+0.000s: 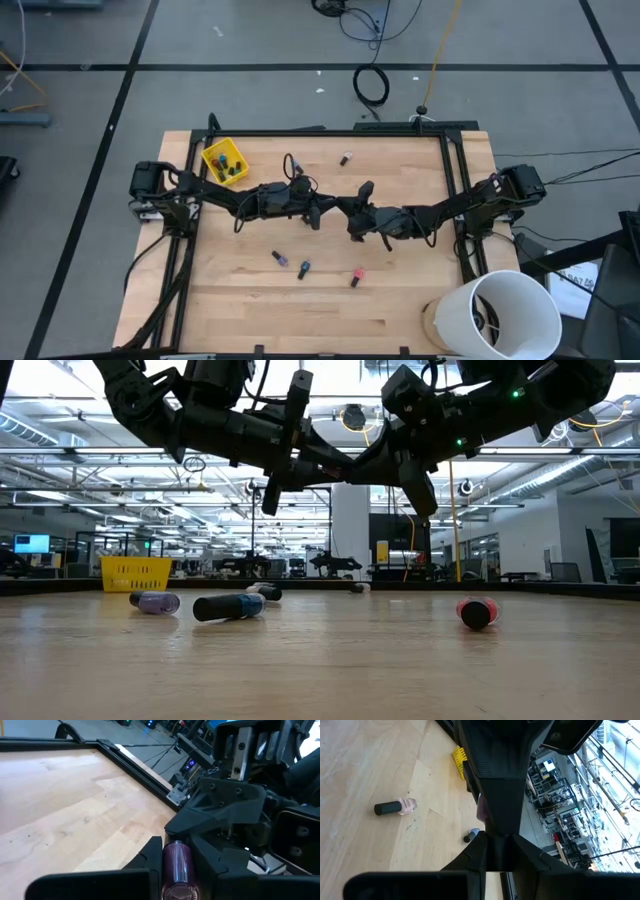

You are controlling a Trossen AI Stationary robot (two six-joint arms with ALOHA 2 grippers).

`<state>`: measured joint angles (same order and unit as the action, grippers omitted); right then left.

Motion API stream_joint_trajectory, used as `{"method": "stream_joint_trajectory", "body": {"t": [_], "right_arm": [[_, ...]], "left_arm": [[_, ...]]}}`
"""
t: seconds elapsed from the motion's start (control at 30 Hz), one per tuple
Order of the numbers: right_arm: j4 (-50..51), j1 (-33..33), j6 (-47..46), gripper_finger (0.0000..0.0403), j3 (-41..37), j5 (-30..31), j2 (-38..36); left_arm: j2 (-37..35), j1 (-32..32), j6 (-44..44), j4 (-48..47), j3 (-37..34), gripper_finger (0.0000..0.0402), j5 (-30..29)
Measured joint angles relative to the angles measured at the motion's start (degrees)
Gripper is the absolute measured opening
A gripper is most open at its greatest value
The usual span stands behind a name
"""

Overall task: Pick & Place Nail Polish
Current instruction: Put the dark purple nail polish into the yellow bin

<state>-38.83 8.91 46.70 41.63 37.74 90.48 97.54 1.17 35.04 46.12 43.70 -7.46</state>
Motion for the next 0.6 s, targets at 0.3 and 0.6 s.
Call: {"method": "stream_joint_trajectory", "body": {"t": [0.3, 0.6], "right_arm": [[4.0, 0.1, -13.9, 0.0183, 0.0, 1.7, -2.1], [15.8, -0.7, -24.6, 0.0253, -0.1, -2.0, -10.9]], "left_arm": [[-6.7, 1.3, -10.3, -6.8, 0.1, 0.0051, 1.0], [-17.5, -2.4, -43.9, -16.6, 0.1, 0.0051, 0.2]]}}
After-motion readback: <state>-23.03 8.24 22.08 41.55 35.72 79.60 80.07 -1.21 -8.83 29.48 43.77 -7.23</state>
